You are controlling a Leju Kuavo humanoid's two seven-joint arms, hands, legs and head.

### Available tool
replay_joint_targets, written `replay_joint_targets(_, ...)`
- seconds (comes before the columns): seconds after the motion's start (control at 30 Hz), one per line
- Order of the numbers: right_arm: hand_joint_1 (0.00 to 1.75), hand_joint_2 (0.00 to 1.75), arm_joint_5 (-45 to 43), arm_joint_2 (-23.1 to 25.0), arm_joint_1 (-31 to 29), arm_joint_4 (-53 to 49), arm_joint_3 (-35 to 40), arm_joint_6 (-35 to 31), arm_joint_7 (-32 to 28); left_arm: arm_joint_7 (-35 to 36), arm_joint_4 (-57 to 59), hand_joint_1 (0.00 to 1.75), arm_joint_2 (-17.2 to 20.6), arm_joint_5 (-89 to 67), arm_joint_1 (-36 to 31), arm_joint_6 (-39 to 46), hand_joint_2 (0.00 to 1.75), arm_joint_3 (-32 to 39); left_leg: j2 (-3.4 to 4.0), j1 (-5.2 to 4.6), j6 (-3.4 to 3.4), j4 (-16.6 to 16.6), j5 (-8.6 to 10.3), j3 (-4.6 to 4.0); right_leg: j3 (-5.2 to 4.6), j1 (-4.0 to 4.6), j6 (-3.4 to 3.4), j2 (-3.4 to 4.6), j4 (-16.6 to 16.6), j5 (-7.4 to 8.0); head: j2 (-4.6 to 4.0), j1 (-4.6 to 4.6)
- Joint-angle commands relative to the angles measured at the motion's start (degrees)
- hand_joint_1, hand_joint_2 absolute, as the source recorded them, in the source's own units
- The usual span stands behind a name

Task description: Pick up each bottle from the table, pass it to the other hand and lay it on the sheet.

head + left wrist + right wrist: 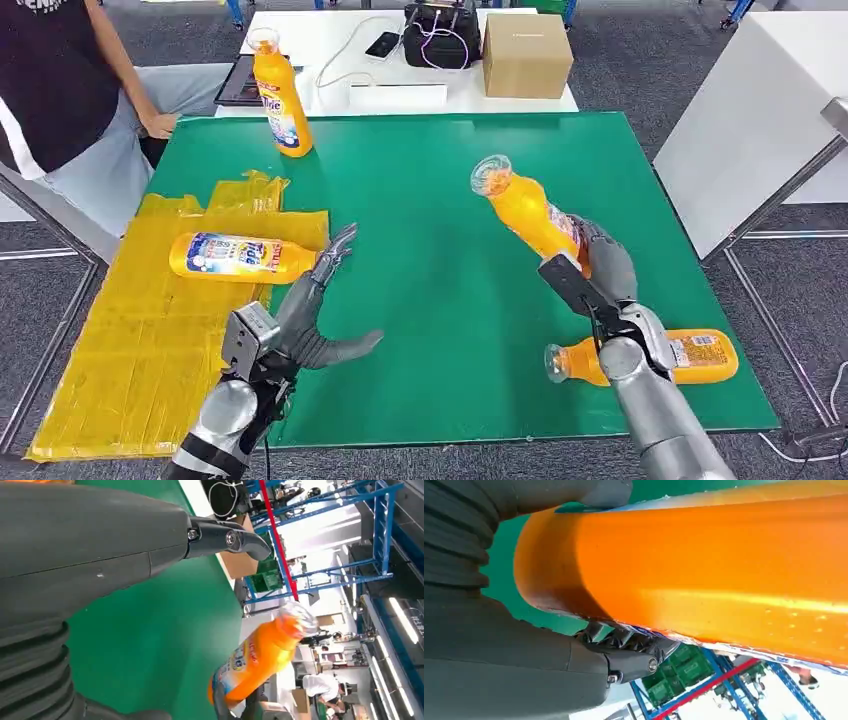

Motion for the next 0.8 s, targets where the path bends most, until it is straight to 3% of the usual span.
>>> replay_joint_targets(0.03,1.75,1.75,-21.35,7.03,6.34,-7.86,-3.54,18.87,-5.3,0.18,2.36,0.0,0.76,0.5,-1.46,0.3,1.75,-2.83,0.06,0.04,-0.08,-0.03,-0.03,0.14,0.15,0.04,-0.06,0.03,-0.06,-0.02,0.0,0.0)
replay_joint_targets(0.07,1.75,1.75,-21.72,7.16,7.13,-8.26,-2.53,18.32,-5.58,-0.05,2.75,0.0,0.85,0.76,-1.73,0.43,1.75,-3.12,0.08,0.07,-0.11,-0.03,-0.05,0.18,0.21,0.06,-0.09,0.04,-0.09,-0.02,0.0,0.0)
replay_joint_targets(0.1,1.75,1.75,-31.04,7.81,8.95,-7.86,-1.8,27.07,-6.45,-0.46,3.51,0.0,0.73,1.31,-2.22,0.34,1.75,-3.52,0.03,0.06,-0.1,-0.06,-0.04,0.2,0.23,0.06,-0.09,0.0,-0.11,-0.03,0.0,-0.02)
replay_joint_targets(0.13,1.75,1.75,-32.24,8.61,10.59,-7.84,-0.15,29.12,-7.62,-0.58,3.96,0.0,0.52,1.65,-2.46,0.29,1.75,-3.71,-0.02,0.05,-0.09,-0.06,-0.03,0.19,0.22,0.04,-0.08,-0.05,-0.1,-0.04,0.0,0.0)
replay_joint_targets(0.57,1.75,1.75,-32.52,11.92,11.83,-5.44,13.65,26.26,-8.53,0.56,6.04,0.0,0.13,4.73,-4.47,1.63,1.75,-5.52,0.21,0.1,-0.11,0.0,-0.06,0.14,0.09,0.11,-0.09,0.15,-0.04,-0.01,0.0,0.02)
replay_joint_targets(0.8,1.75,1.75,-30.85,12.41,10.43,-4.37,16.36,23.16,-8.98,1.34,6.84,0.0,0.67,6.52,-4.9,1.0,1.75,-6.24,0.22,0.1,-0.1,-0.03,-0.06,0.18,0.12,0.11,-0.08,0.16,-0.07,-0.02,0.0,0.0)
